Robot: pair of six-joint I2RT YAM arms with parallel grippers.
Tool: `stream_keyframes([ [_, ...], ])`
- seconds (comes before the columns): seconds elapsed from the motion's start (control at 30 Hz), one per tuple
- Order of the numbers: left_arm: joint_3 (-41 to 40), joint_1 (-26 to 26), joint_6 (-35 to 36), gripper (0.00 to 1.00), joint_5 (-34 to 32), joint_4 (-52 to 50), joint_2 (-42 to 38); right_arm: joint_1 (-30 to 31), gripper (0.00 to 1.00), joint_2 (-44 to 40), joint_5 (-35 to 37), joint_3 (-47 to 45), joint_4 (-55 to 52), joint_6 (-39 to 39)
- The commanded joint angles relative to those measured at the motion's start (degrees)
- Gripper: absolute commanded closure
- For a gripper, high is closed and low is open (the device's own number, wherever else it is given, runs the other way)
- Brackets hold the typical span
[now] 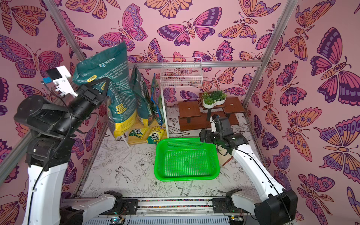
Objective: Take down the fertilizer bag from the shelf
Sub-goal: Pick up the fertilizer bag from the shelf, then place the fertilizer bag in the storage box.
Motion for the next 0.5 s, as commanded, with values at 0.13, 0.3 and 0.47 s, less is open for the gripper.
stream_keyframes([
  [0.13,5.5,-3.8,-1.5,1.00,9.6,14.3,-0.6,0.3,0.06,-1.9,-1.8,2.1,1.5,-1.8],
  [0.3,3.8,-4.7,-1.0,1.00,9.8,14.8,-0.7,0.3,0.06,-1.3,-3.5,3.4,0.3,-2.1],
  [0.47,2.9,-6.0,-2.4,1.00,11.9,16.0,0.4,0.3,0.07,-1.5,-3.2,3.7,-0.8,-2.6],
])
